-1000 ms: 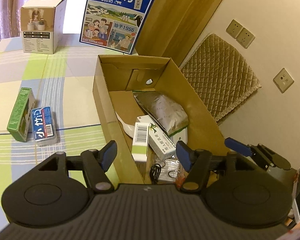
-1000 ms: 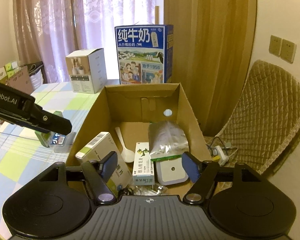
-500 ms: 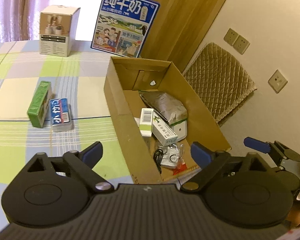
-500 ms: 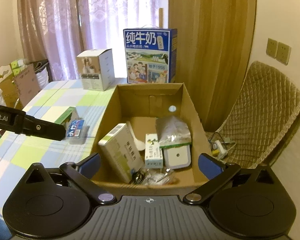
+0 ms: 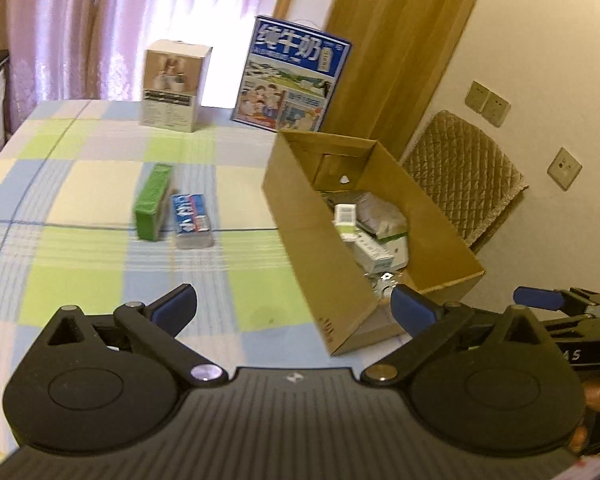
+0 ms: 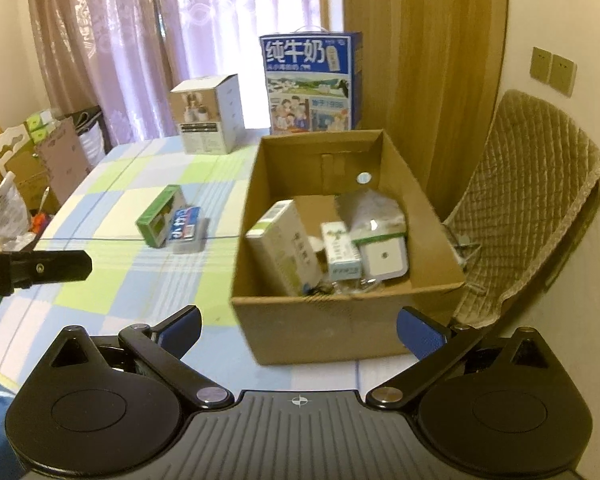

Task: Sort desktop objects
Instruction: 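Withdraw both tools from the box toward the green box and toothpick case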

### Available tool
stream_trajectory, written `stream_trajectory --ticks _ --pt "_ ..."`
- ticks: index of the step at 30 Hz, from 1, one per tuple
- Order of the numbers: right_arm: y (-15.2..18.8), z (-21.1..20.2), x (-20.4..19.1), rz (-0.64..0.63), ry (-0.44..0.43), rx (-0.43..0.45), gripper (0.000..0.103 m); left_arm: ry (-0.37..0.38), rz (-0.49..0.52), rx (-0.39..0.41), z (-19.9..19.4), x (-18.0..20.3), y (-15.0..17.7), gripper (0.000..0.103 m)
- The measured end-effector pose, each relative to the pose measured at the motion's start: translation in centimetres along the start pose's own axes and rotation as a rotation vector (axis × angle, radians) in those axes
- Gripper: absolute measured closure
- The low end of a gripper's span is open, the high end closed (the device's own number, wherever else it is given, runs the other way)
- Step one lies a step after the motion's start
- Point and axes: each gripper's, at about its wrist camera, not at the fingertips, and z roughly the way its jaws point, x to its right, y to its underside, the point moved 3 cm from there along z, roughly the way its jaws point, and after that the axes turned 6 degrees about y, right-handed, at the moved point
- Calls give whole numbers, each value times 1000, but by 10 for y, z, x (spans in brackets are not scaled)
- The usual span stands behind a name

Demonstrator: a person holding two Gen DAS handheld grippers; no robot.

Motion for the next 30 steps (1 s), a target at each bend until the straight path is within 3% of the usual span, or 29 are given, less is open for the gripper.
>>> stream_trajectory --ticks 3,15,30 --pt "4 -3 -15 -14 -19 -2 2 -11 -35 1 -12 -16 9 2" --pt "8 10 -79 -100 -104 -25 2 -162 -19 -16 -50 -72 26 2" --pt "-2 44 -124 -149 -173 -32 2 -205 -43 -21 -49 -120 18 2"
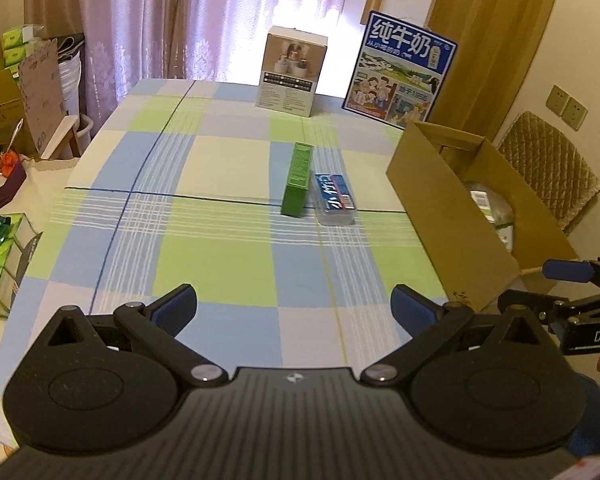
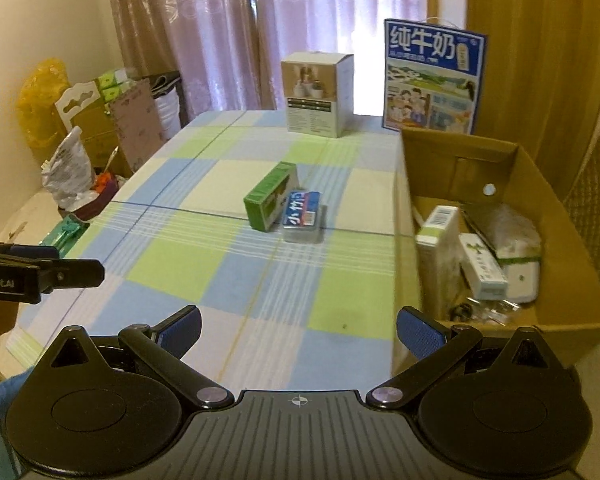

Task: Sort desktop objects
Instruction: 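Withdraw both tools from the box toward the green box and toothpick case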

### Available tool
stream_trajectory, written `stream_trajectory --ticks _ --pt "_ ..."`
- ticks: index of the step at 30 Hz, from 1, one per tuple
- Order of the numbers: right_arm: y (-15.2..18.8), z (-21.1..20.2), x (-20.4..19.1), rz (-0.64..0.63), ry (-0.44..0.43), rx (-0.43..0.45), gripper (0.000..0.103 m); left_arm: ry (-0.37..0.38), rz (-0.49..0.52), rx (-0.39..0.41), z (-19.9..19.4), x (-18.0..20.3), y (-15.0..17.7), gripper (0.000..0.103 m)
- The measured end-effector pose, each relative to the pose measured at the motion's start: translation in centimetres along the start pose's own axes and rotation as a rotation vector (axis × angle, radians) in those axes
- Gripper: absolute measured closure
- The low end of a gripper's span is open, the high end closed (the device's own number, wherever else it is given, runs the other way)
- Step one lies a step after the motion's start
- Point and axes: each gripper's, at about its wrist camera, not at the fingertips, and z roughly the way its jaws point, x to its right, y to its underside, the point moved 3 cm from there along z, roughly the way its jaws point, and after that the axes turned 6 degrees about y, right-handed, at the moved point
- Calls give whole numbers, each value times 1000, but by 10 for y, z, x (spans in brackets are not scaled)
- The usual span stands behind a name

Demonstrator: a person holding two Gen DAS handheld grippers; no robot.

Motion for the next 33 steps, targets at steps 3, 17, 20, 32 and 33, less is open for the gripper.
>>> stream_trajectory --ticks 3,17,20,32,33 --pt "-3 11 -6 -5 -8 1 2 -10 13 -5 10 -5 -6 2" --pt "-15 96 -19 31 -33 -39 2 -17 39 -30 82 -32 -28 2" --pt "-18 117 -16 47 -32 -43 2 -16 34 -25 98 -38 -32 2" --pt "-26 194 -6 60 -4 -46 8 17 87 -9 176 -51 -57 2" --pt "-28 200 -4 63 -5 -47 10 22 87 -6 182 -52 -59 2"
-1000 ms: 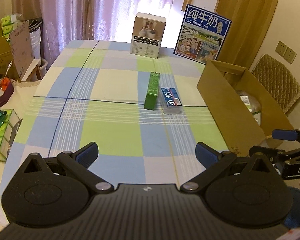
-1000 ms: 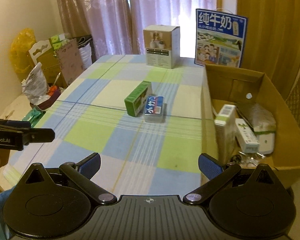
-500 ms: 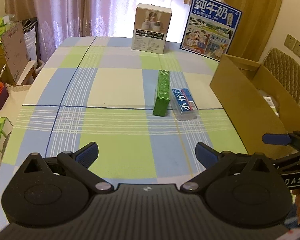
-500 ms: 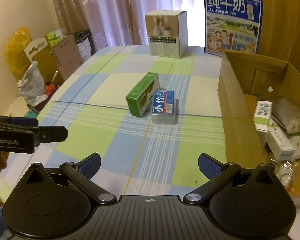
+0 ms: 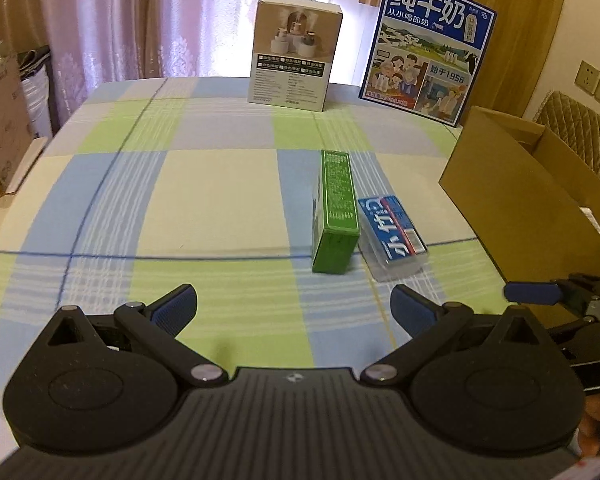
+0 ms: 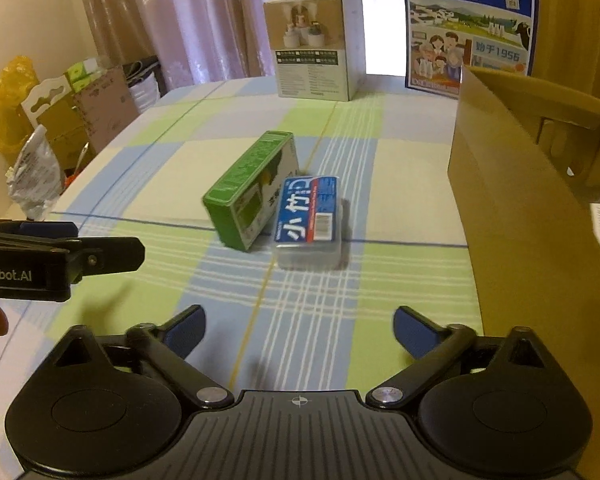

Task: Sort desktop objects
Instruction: 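Withdraw both tools from the box toward the green box and toothpick case, then grasp the green medicine box with the left tool while the right tool grasps the blue toothpick case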

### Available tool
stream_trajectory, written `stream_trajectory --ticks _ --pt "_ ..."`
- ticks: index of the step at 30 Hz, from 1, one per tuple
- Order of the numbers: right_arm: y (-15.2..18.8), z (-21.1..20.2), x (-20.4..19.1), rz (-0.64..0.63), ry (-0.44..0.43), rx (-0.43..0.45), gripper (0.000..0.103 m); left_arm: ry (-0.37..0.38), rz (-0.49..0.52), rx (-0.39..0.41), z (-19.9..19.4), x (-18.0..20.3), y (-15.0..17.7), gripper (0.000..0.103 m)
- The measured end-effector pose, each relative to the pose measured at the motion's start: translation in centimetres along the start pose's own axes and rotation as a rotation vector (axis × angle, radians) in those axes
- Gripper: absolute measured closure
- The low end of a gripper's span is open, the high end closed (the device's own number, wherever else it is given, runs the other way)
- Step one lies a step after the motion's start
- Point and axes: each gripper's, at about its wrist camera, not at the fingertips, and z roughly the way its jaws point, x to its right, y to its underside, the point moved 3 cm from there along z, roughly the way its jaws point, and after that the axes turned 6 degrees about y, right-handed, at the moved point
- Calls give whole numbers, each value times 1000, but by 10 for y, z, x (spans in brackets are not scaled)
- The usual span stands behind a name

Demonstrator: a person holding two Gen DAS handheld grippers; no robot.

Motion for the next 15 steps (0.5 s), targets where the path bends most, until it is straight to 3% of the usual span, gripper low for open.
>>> stream_trajectory --ticks 6,15 --pt "-6 29 4 -15 -3 -4 20 18 30 0 32 -2 -14 3" --pt "-10 56 10 -27 -15 -6 32 48 100 -15 77 14 -29 27"
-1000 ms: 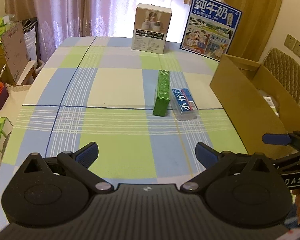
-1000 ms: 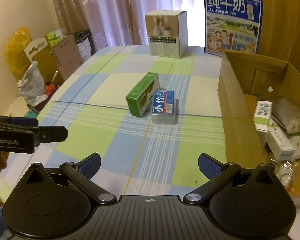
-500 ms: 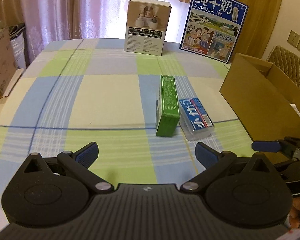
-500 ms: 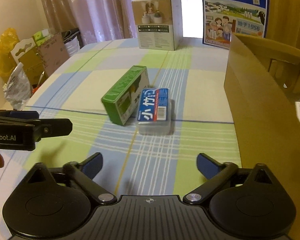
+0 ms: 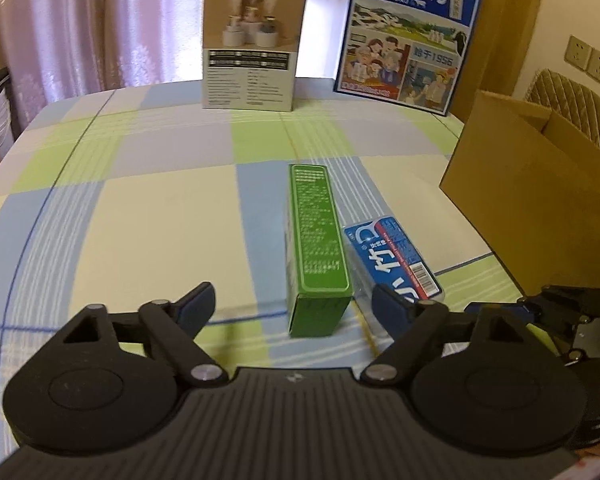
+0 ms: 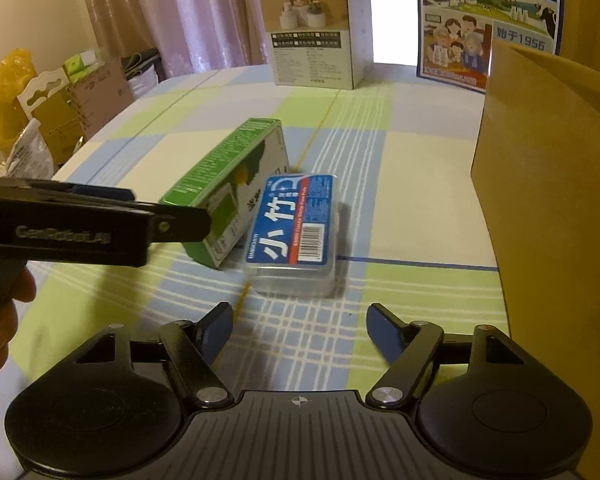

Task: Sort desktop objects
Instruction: 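Grasp the green medicine box with the left tool while the right tool grasps the blue toothpick case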

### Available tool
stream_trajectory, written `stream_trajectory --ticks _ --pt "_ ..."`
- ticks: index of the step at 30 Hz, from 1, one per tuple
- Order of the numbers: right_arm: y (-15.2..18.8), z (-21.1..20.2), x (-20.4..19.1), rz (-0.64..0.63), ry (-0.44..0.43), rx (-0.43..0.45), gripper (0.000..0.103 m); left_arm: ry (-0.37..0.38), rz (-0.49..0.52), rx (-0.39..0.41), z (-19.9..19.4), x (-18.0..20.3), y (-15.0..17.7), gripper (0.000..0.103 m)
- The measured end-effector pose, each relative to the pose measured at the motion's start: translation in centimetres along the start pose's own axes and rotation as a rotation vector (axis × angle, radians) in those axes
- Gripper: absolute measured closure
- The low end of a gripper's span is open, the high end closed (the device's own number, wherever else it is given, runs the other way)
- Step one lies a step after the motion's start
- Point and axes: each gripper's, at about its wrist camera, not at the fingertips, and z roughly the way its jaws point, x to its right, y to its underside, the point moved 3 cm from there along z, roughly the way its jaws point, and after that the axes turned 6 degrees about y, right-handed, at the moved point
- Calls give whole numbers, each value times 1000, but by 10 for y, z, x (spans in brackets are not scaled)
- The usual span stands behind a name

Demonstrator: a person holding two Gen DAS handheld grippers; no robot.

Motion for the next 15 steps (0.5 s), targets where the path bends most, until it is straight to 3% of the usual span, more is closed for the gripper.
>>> stream_trajectory --ticks 5,8,15 --pt "-5 4 -3 -14 -17 27 32 7 15 2 13 -3 -1 52" --pt "-8 8 -7 -27 -26 41 32 -3 22 5 13 -5 0 72" --pt "-15 20 -10 -21 -5 56 34 -65 4 -3 -7 -11 9 78"
